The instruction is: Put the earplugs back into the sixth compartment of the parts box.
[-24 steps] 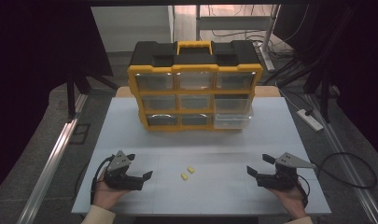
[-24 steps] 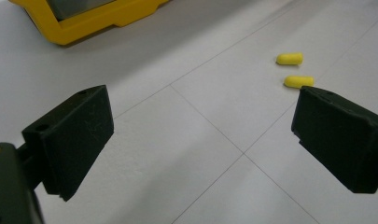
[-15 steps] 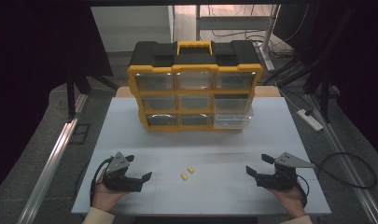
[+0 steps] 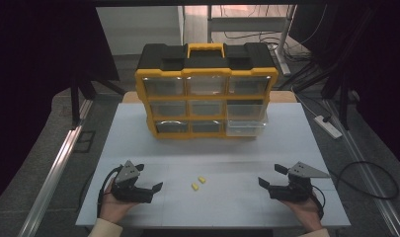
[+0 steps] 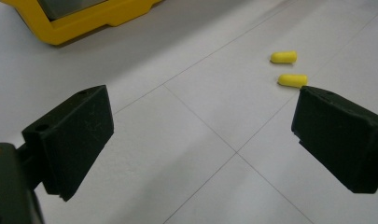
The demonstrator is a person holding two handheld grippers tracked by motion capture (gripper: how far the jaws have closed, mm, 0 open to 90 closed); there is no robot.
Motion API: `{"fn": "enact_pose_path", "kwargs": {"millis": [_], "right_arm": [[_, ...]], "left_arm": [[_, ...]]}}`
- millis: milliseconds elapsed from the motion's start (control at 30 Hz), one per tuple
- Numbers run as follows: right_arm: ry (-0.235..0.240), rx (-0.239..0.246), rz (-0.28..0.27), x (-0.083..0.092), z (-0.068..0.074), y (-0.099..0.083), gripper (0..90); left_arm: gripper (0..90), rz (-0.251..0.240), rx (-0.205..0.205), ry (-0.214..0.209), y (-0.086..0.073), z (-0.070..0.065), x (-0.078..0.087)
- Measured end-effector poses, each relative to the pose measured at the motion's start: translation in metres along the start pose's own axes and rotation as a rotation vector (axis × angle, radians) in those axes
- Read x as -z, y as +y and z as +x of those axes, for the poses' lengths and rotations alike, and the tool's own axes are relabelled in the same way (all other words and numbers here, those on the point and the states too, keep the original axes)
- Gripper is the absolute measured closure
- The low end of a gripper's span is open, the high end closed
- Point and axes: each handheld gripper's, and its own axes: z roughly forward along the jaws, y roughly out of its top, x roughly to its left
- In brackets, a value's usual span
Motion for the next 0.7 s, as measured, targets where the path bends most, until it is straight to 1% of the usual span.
{"fn": "enact_pose_path", "kwargs": {"millis": [300,367,400,433,467,500,533,700], "right_arm": [[-0.001,0.005,-0.016,0.001,0.007,0.004,18.2],[0.014,-0.008,-0.017,-0.001,0.009,0.007,18.2],[0.059,-0.048,-0.049,0.0,0.012,0.014,18.4],[0.066,-0.046,-0.061,0.001,0.015,0.017,18.4],[0.063,-0.022,-0.069,0.001,0.017,0.021,18.4],[0.063,-0.022,-0.069,0.001,0.017,0.021,18.4],[0.054,0.013,-0.059,0.001,0.021,0.024,18.4],[0.064,0.008,-0.043,-0.001,0.019,0.025,19.1]], "left_arm": [[5.6,-0.011,-0.003,-0.002,0.003,-0.002,0.001],[5.7,-0.008,-0.007,-0.001,0.003,-0.003,0.001],[5.7,-0.004,-0.011,-0.003,0.003,-0.002,0.0],[5.7,-0.004,-0.011,-0.003,0.003,-0.002,0.0],[5.7,-0.004,-0.01,-0.003,0.003,-0.003,-0.001],[5.7,-0.005,-0.009,-0.003,0.004,-0.003,-0.001],[5.8,-0.006,-0.009,-0.005,0.004,-0.003,-0.001],[5.8,-0.007,-0.012,-0.005,0.005,-0.003,-0.001]]}}
